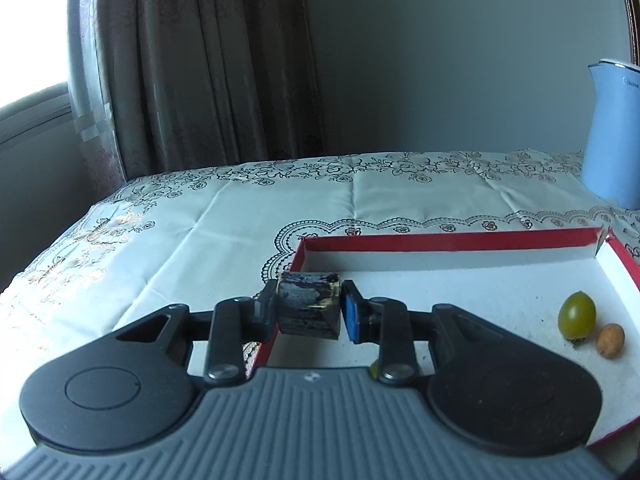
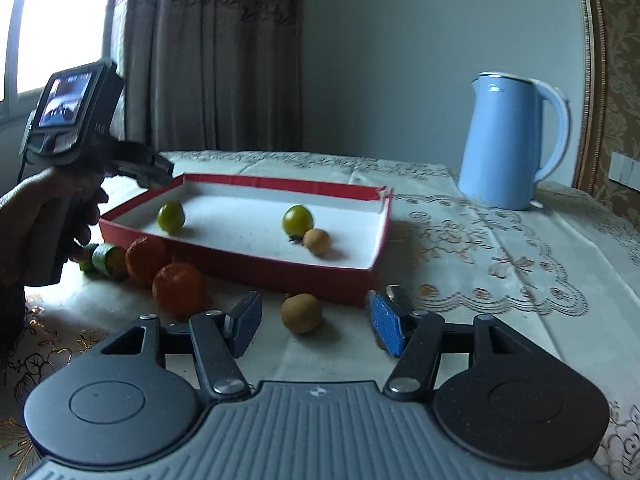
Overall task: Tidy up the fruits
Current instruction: 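Carry the dark cucumber piece into the box with the left gripper while the right gripper moves to a longan, then close the right gripper on the brown longan on the table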
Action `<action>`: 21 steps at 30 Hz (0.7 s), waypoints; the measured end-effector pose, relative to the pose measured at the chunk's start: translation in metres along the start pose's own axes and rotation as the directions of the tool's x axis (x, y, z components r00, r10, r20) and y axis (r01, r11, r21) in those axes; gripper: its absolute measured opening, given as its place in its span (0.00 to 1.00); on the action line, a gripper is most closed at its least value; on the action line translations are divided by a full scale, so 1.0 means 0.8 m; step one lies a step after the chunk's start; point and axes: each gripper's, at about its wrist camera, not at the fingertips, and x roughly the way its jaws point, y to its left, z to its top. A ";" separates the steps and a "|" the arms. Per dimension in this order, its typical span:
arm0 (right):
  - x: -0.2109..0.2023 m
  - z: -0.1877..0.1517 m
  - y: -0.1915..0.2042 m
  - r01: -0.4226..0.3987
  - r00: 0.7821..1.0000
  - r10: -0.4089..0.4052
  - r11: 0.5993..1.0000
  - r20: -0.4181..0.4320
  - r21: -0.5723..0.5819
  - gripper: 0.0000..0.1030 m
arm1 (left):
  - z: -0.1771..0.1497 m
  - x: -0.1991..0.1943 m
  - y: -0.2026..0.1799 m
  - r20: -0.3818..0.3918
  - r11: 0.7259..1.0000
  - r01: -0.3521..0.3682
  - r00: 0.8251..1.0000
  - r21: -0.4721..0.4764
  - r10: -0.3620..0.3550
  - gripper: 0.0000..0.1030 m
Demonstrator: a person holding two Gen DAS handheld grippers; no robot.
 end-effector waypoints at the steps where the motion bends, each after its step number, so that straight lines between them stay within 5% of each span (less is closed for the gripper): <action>1: 0.004 0.000 0.003 -0.003 1.000 0.003 1.000 -0.008 -0.008 0.59 | 0.000 0.001 0.000 -0.003 1.000 0.000 1.000 -0.001 0.000 0.29; 7: 0.032 0.008 0.012 -0.009 0.997 0.006 0.999 -0.077 -0.035 0.59 | -0.003 0.003 0.000 0.005 1.000 -0.002 1.000 -0.007 0.002 0.32; 11: 0.043 0.010 0.015 -0.012 0.995 0.007 0.999 -0.098 -0.045 0.58 | -0.004 0.000 -0.003 0.035 1.000 -0.016 0.999 0.006 0.016 0.47; 16: 0.053 0.012 0.015 -0.017 0.993 0.013 0.999 -0.118 -0.039 0.58 | -0.005 -0.001 -0.003 0.042 1.000 -0.019 0.999 0.013 0.018 0.48; 21: 0.062 0.013 0.010 -0.026 0.991 0.023 0.999 -0.135 -0.019 0.50 | -0.003 -0.011 0.000 0.060 1.000 -0.026 0.998 0.007 0.026 0.57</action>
